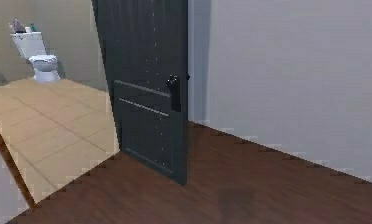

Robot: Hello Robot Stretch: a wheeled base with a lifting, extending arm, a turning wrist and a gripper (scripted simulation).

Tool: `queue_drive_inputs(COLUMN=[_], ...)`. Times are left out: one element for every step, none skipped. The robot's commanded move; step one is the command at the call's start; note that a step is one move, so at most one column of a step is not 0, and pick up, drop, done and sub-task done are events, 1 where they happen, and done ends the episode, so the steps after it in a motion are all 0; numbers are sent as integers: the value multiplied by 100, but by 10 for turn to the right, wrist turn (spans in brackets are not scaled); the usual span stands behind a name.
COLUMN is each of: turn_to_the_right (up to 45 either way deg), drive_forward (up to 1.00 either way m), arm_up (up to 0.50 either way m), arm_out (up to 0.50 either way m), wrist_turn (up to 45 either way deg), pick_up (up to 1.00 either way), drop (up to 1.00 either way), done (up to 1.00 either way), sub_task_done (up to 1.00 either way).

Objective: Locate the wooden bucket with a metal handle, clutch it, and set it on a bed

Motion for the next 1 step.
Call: queue_drive_inputs(turn_to_the_right=[-30], drive_forward=[0], arm_up=[0], arm_out=[0], wrist_turn=[0], pick_up=[0], drop=[0], done=[0], sub_task_done=[0])
